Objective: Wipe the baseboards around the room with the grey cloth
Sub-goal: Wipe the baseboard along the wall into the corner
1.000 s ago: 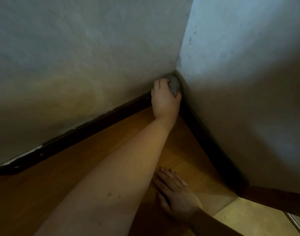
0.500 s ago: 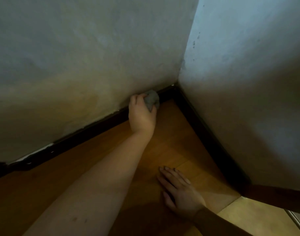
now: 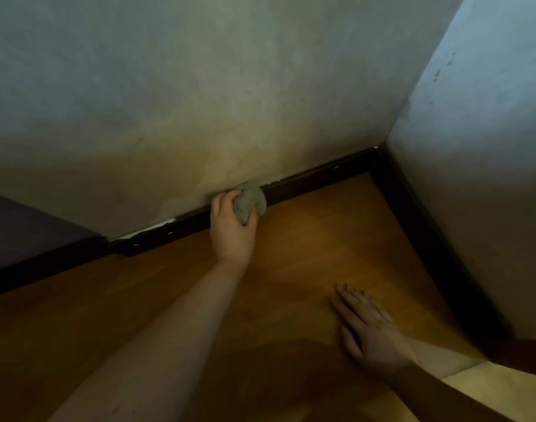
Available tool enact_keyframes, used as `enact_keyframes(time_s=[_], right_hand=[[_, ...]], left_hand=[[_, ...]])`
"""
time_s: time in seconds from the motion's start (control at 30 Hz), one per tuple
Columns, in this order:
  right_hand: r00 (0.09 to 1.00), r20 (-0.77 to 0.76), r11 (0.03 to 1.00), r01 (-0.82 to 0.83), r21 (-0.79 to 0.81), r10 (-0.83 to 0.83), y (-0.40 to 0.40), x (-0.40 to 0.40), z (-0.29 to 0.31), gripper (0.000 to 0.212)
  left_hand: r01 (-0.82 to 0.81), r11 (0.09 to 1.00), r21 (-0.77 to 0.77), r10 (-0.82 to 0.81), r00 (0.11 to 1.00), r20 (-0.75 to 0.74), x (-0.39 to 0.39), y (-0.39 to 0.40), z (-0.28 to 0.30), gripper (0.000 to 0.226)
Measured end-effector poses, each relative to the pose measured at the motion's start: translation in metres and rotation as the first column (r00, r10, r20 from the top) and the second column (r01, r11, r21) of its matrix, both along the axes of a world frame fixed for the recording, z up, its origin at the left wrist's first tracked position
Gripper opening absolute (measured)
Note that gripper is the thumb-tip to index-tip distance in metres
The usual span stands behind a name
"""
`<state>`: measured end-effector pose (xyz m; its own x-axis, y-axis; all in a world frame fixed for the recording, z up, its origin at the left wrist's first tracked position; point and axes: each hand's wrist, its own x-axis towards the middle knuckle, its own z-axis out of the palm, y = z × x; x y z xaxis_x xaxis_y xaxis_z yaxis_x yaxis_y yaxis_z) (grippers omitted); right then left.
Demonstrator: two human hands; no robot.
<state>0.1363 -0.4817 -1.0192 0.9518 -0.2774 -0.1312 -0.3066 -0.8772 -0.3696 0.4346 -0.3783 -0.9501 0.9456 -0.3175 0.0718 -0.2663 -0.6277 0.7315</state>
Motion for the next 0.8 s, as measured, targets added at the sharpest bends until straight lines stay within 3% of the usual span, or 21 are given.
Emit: enact_keyframes(time_s=[0.6,0.8], right_hand=[[0.991,-0.131,1.000,0.007,-0.003,-0.007,0.004,-0.005,0.000,0.059],[0.982,-0.187,0.999,0.001,-0.054,-0.011,0.003,0.007,0.000,0.065]], left_hand=[[-0.237,0.958,0.164,0.240,0.971,0.001,0.043,0.158,0.013,0.039],[-0.379,0.918,0.113,0.381,0.924,0.003,0.053,0.184,0.022,0.042]])
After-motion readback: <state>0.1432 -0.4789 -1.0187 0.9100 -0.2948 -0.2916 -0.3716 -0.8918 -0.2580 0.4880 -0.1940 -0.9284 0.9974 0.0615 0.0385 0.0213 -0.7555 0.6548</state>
